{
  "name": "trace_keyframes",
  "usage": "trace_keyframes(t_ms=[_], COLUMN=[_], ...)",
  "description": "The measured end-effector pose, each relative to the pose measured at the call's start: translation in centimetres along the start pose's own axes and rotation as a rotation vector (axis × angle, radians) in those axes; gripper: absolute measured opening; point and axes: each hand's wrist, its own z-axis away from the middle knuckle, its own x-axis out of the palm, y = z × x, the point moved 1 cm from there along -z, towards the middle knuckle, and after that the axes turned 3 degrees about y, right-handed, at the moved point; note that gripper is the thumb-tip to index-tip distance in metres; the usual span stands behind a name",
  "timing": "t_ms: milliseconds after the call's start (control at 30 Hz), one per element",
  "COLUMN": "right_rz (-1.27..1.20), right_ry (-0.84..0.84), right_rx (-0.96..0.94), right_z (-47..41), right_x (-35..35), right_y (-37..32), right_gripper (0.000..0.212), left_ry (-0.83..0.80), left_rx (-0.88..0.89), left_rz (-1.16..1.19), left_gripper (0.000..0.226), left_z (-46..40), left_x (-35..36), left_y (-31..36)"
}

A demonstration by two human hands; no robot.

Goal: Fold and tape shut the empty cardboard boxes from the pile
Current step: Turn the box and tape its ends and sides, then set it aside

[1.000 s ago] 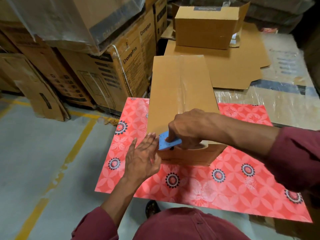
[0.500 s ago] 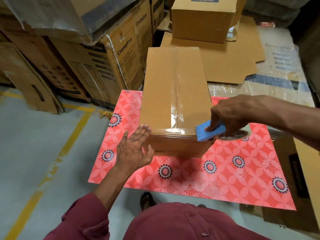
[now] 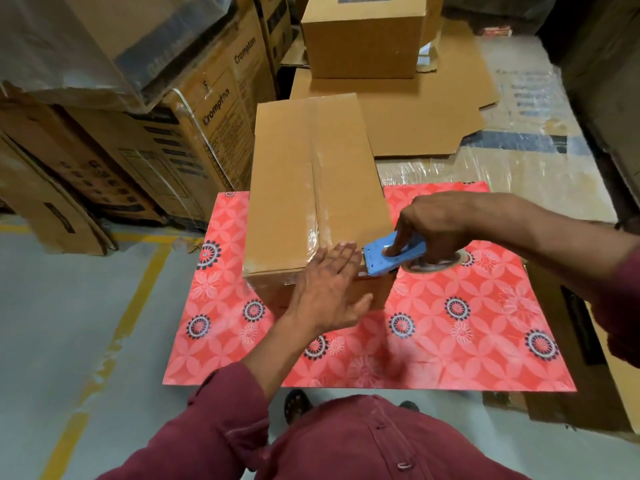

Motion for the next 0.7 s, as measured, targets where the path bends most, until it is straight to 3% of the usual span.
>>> trace_keyframes(t_ms=[200, 500, 700], right_rz=[-0.063, -0.138, -0.105], right_ry=[0.092, -0.057, -0.037], right_rx=[-0.036, 0.117, 0.110], right_z=[0.4, 4.2, 3.6], right_x=[2.0, 4.8, 5.8], right_y=[2.2, 9.1, 7.8], right_gripper=[0.053, 0.070, 0.063], left_ry=[0.023, -0.043, -0.067], left_rx=[0.011, -0.025, -0.038], left_rz=[0.065, 0.065, 0.041], left_gripper=[0.080, 0.084, 0.082], left_z=[0.7, 0.5, 0.2], left_x=[0.3, 0.1, -0.4], left_y=[-0.7, -0.4, 0.2])
